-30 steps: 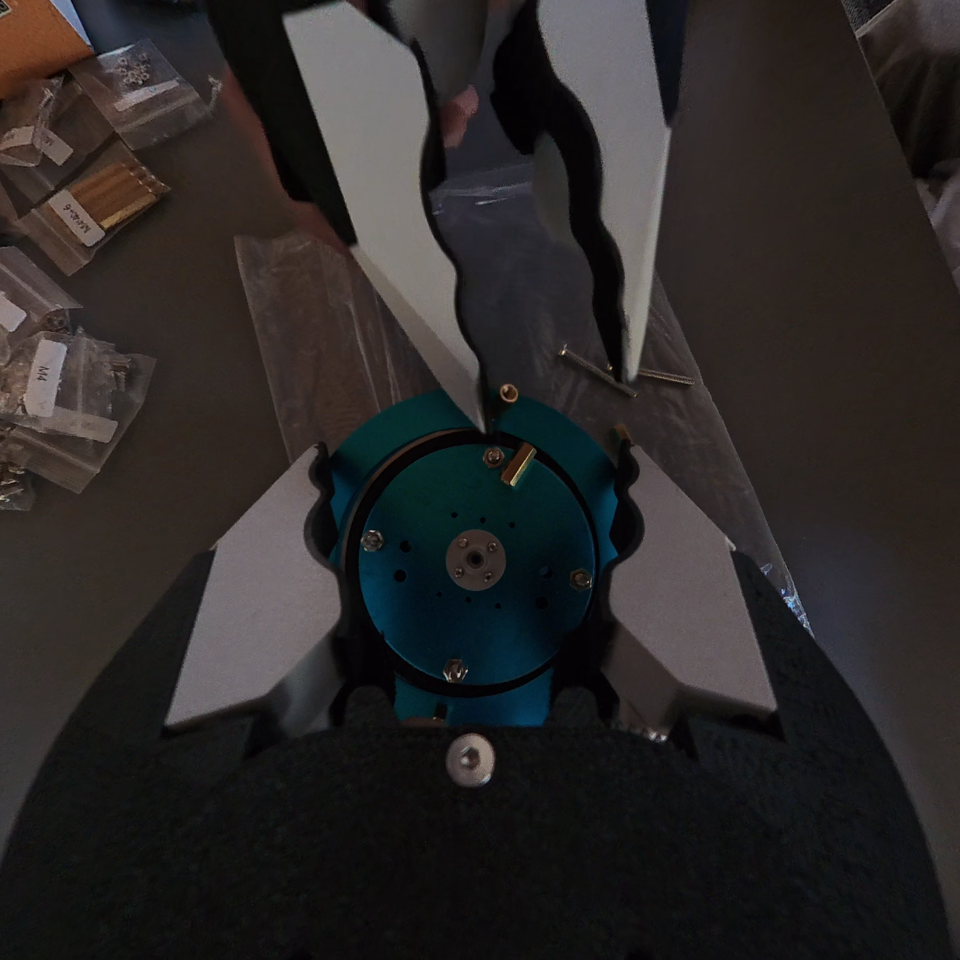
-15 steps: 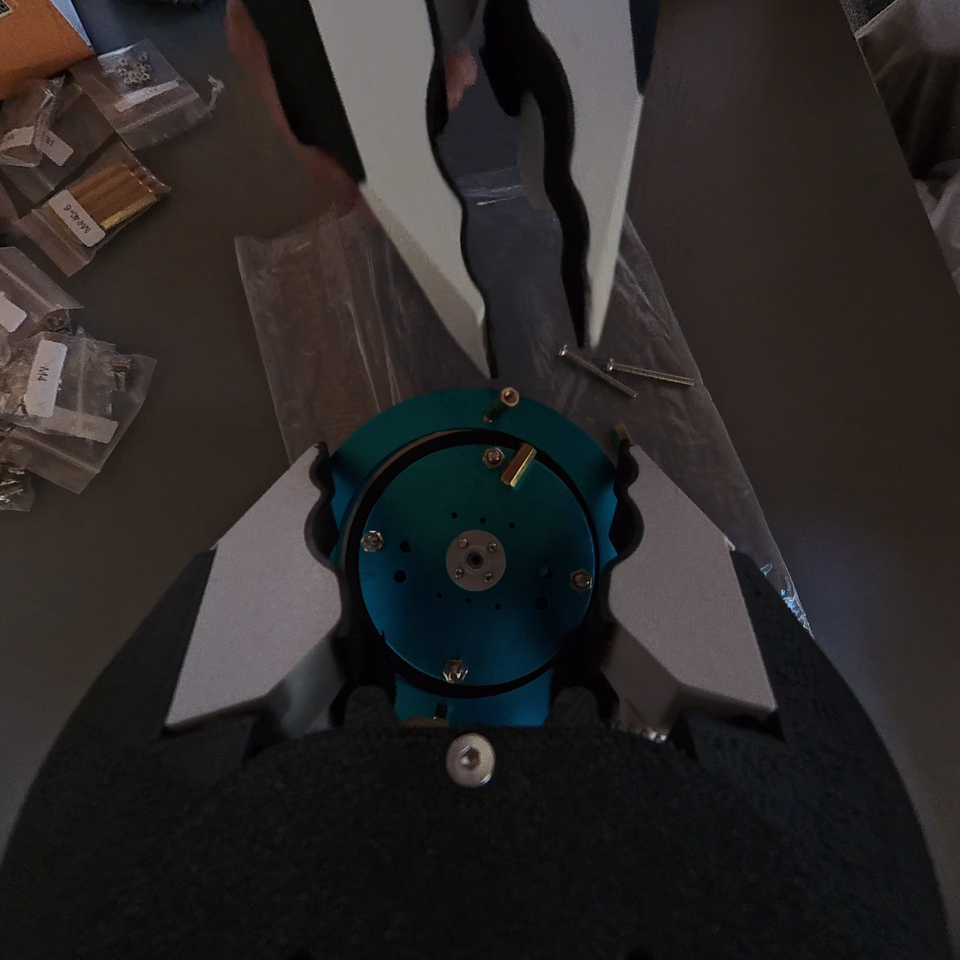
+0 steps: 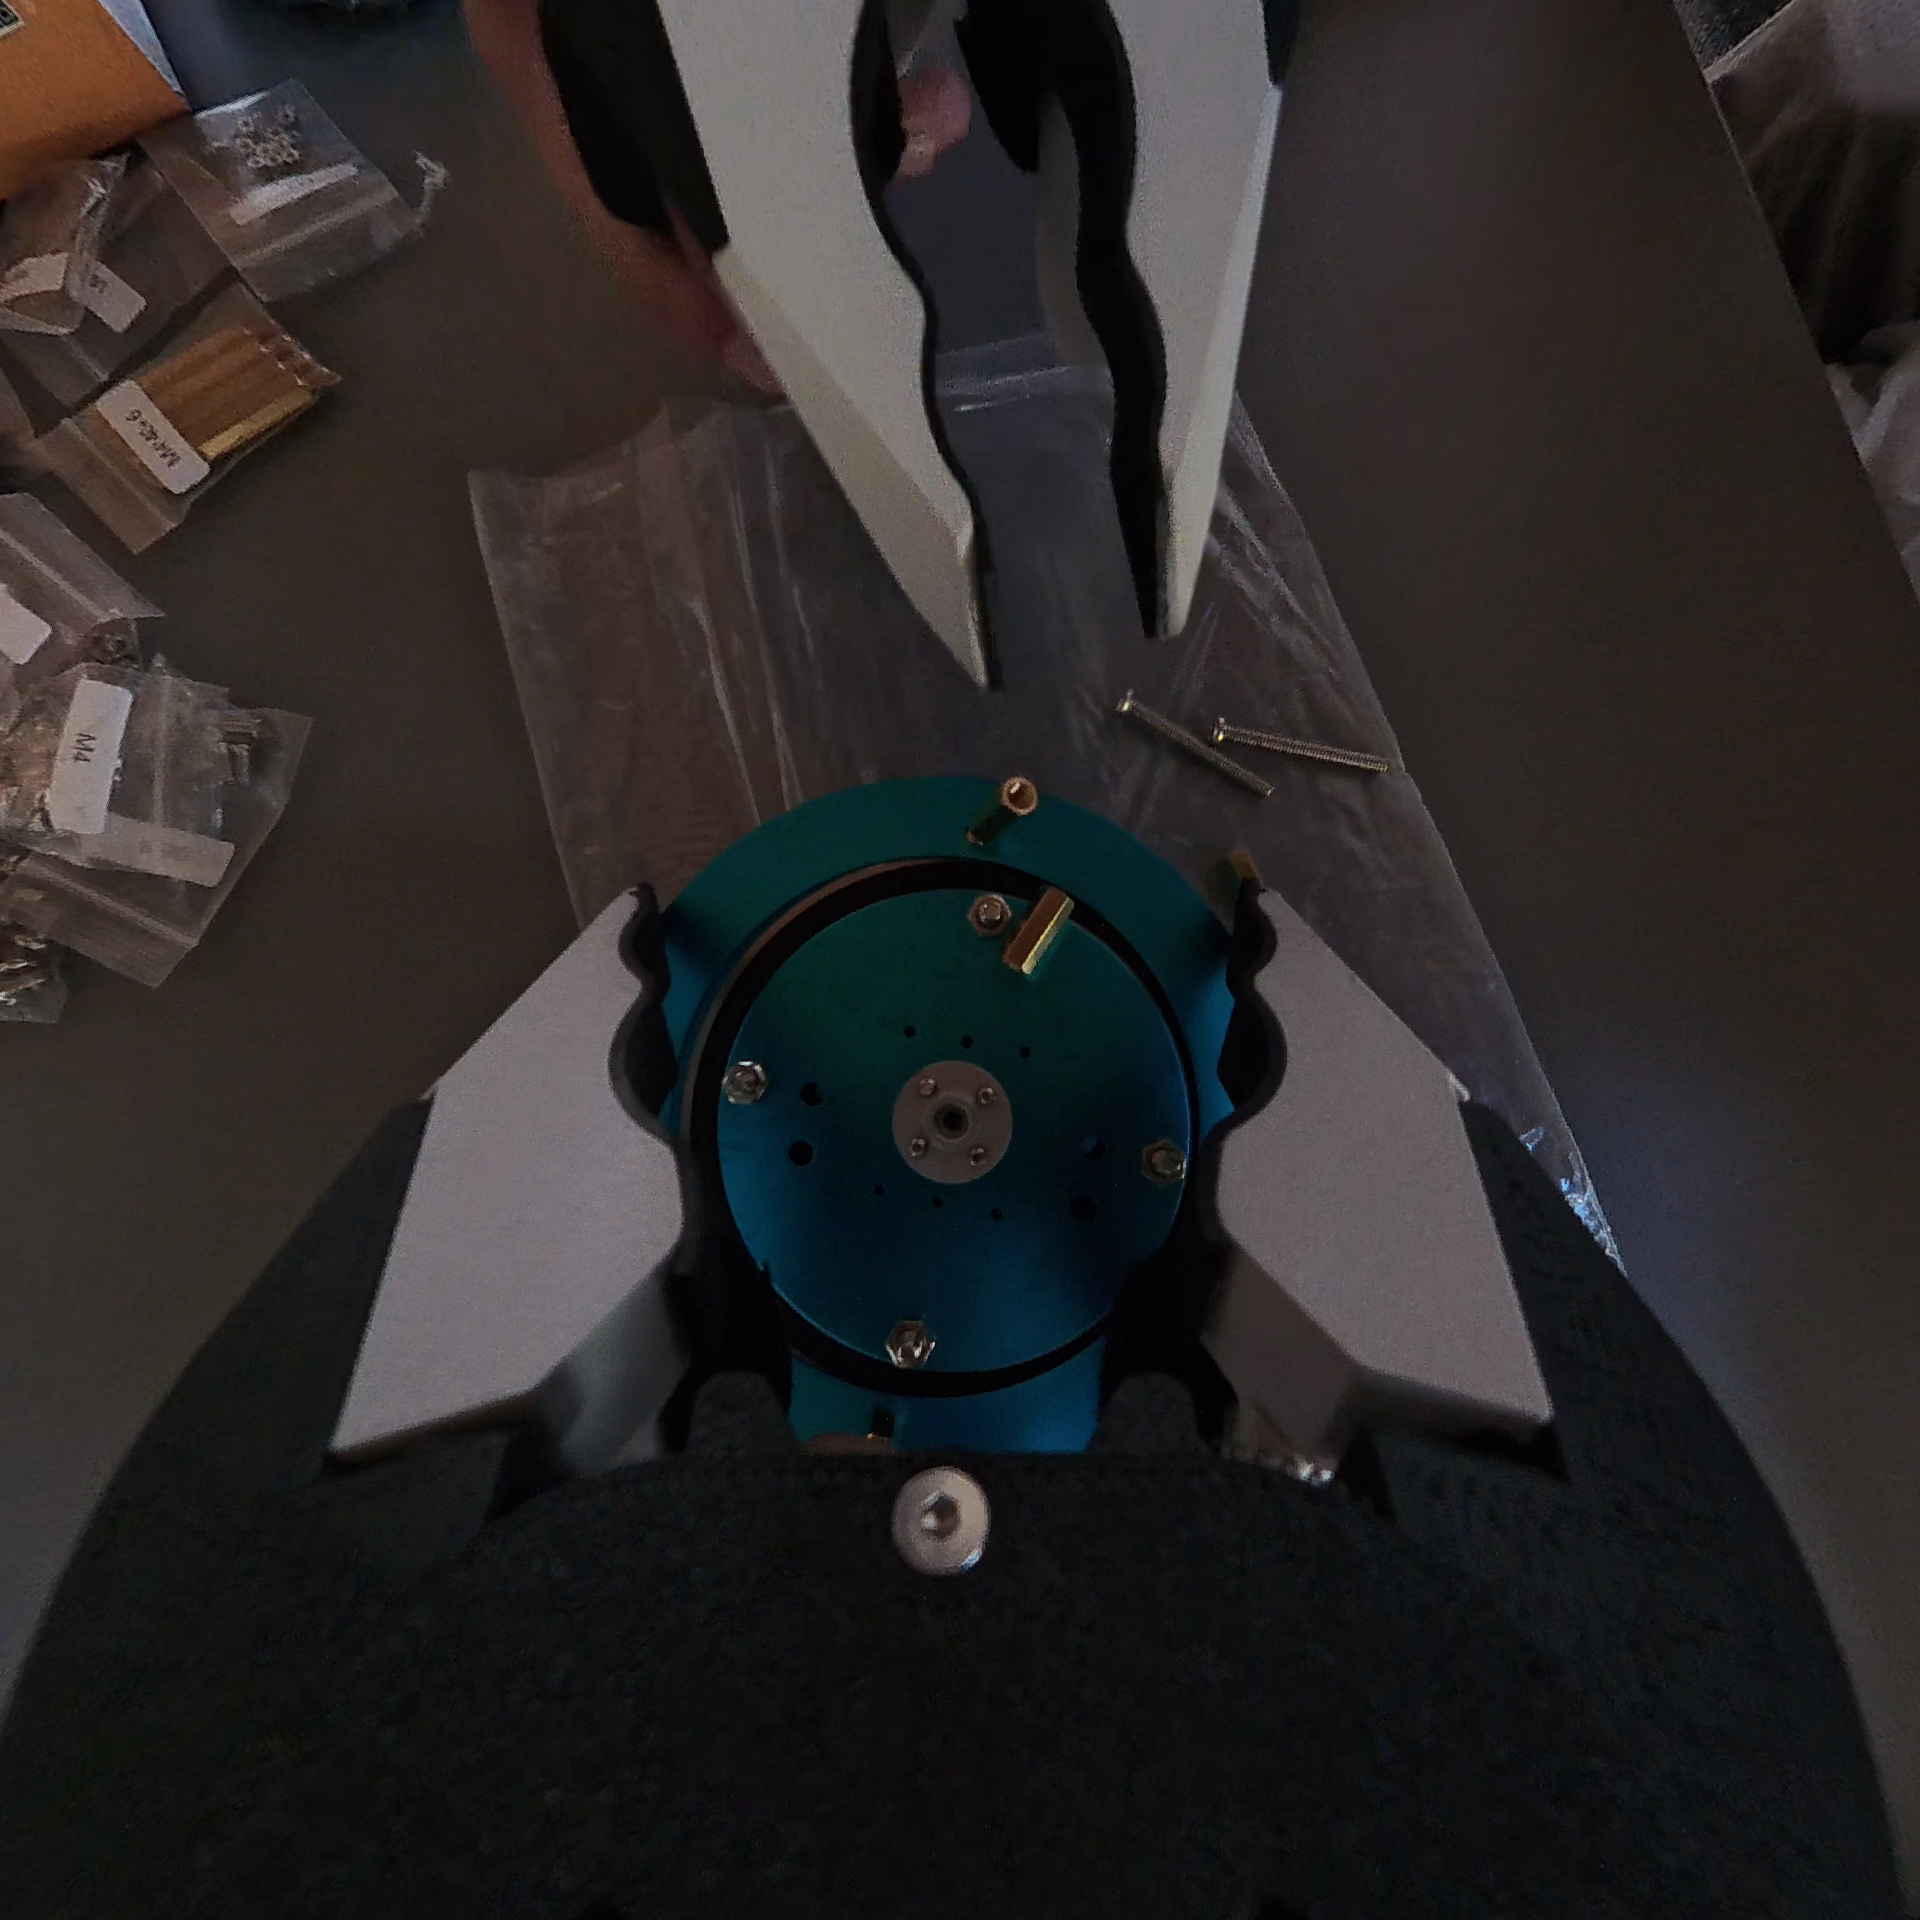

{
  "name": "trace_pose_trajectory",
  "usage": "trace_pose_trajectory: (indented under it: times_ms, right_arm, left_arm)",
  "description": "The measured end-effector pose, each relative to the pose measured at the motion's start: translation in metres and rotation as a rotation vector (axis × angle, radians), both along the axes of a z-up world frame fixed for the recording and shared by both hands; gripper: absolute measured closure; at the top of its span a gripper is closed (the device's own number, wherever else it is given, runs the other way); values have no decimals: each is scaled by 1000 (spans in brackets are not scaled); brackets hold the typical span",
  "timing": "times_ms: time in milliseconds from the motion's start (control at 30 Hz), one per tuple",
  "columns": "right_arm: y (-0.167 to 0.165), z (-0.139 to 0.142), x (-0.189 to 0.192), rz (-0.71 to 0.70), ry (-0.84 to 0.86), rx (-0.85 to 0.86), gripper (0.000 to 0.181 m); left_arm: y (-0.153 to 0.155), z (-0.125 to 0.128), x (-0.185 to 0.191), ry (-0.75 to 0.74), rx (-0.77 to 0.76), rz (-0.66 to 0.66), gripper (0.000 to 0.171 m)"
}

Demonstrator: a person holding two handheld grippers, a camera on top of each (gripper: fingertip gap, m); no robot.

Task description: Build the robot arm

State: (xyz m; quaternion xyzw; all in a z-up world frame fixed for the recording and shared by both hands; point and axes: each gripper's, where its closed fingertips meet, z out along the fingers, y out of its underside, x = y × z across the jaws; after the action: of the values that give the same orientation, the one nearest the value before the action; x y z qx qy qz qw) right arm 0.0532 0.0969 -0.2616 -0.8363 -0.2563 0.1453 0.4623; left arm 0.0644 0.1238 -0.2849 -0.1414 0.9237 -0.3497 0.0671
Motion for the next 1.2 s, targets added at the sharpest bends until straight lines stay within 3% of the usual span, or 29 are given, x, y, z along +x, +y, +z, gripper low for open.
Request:
trace_pose_trajectory:
  times_ms: [167, 267, 333, 367, 400, 567, 733, 767, 800, 933, 1033, 1200]
  right_arm:
    - [21, 5, -16, 33, -7, 18, 136]
    - [23, -2, -20, 56, -17, -41, 134]
    - [14, -1, -11, 22, -12, -40, 141]
    - [6, -1, -8, 32, -5, -44, 159]
    - [2, 1, -4, 15, 4, -30, 159]
    - [17, 7, -4, -10, -39, 38, 135]
    - [17, -7, -15, 29, -18, -49, 131]
    - [12, -7, -11, 20, -19, -55, 137]
    - [3, -6, -12, 50, -14, -64, 161]
    - [7, 3, -2, -17, -11, -1, 144]
    - [21, 2, -14, 25, -22, 0, 134]
    - [16, -3, -15, 19, 1, -51, 134]
  left_arm:
    - [0, 0, 0, 0, 0, 1, 63]
    - [0, 0, 0, -1, 0, 1, 64]
    - [0, 0, 0, -1, 0, 0, 64]
    - [0, 0, 0, 0, 0, 0, 64]
    - [0, 0, 0, 0, -1, 0, 64]
    - [0, 0, 0, 0, -1, 0, 64]
    - [0, 0, 0, -1, -1, -1, 64]
    - [0, 0, 0, 0, -1, -1, 64]
    - [0, 0, 0, 0, -1, -1, 64]
    - [0, 0, 0, 0, -1, -2, 64]
    - [0, 0, 0, -1, -1, -1, 64]
    - [0, 0, 0, 0, -4, -5, 64]
